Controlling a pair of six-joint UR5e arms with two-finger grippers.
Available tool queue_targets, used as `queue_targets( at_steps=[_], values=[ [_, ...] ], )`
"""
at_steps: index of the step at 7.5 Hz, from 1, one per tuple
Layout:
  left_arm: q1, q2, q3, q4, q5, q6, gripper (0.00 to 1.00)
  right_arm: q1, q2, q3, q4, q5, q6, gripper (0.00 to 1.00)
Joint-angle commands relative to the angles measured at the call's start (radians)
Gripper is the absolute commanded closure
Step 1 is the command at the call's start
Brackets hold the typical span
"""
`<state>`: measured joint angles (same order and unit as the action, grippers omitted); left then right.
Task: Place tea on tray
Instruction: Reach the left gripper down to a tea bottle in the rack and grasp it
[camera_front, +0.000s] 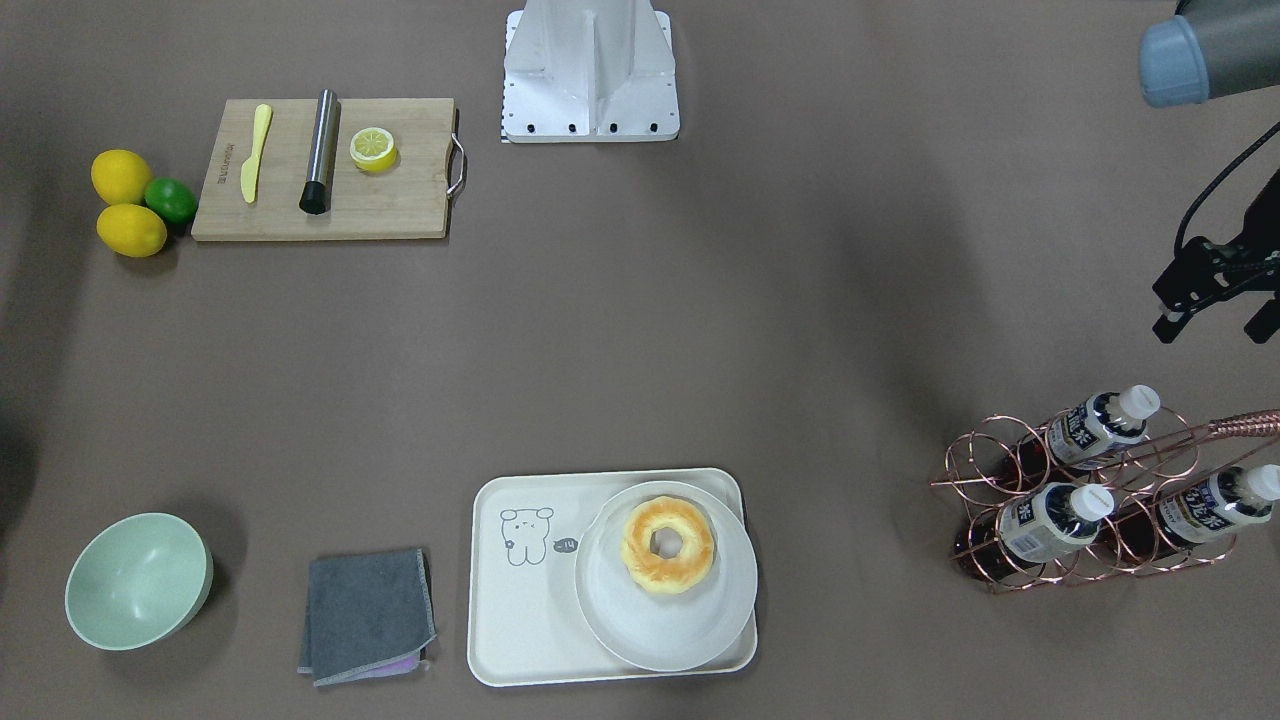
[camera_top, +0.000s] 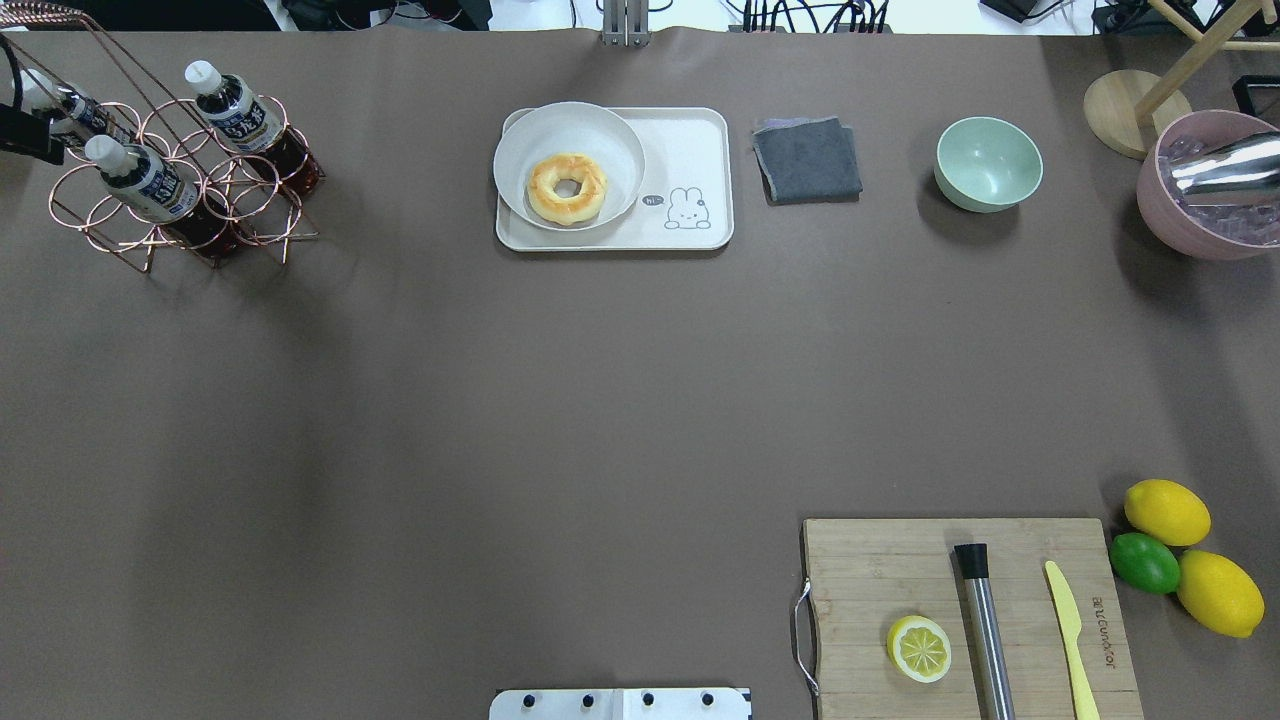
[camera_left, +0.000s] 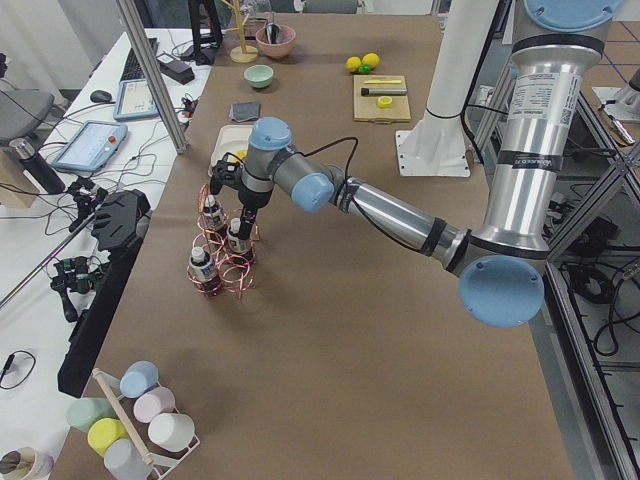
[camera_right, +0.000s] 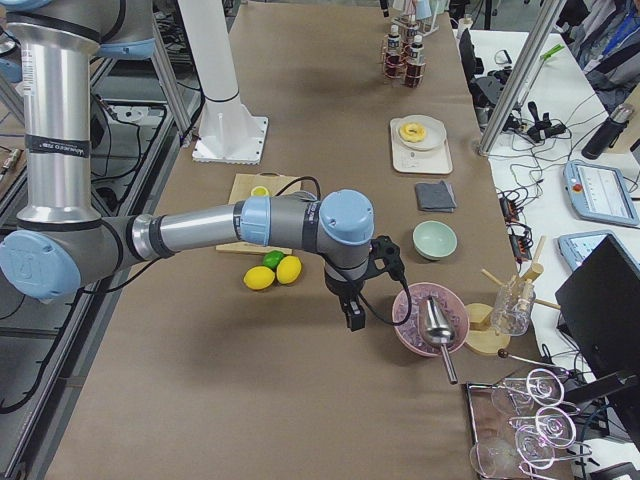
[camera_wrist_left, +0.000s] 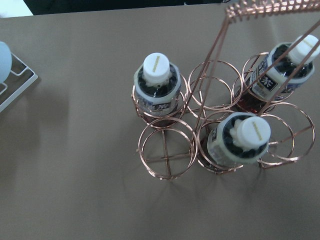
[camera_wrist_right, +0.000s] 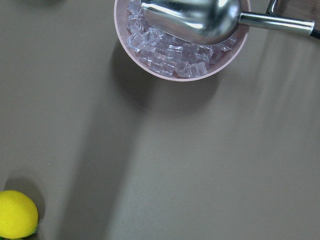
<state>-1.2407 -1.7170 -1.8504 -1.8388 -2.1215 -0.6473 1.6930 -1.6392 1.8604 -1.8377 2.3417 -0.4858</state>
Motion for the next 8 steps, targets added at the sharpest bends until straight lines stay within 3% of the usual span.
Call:
queue_targets(
  at_steps=[1, 4, 7, 8],
  values=[
    [0.078, -0.081, 0.049, -0.007, 0.047, -0.13, 0.08, 0.001, -0.007, 0.0, 0.0, -0.001, 0.004, 0.0],
    [0.082, -0.084, 0.121, -0.08, 0.052, -0.118, 0.18, 0.001, -0.013, 0.002, 0.001, -0.001, 0.003, 0.0],
    [0.082, -0.11, 0.168, -0.108, 0.055, -0.118, 0.26, 0.002, -0.045, 0.002, 0.083, -0.001, 0.007, 0.0],
    [0.082, -0.111, 0.168, -0.108, 0.055, -0.12, 0.39, 0.004, -0.045, 0.003, 0.083, -0.001, 0.007, 0.0]
  ],
)
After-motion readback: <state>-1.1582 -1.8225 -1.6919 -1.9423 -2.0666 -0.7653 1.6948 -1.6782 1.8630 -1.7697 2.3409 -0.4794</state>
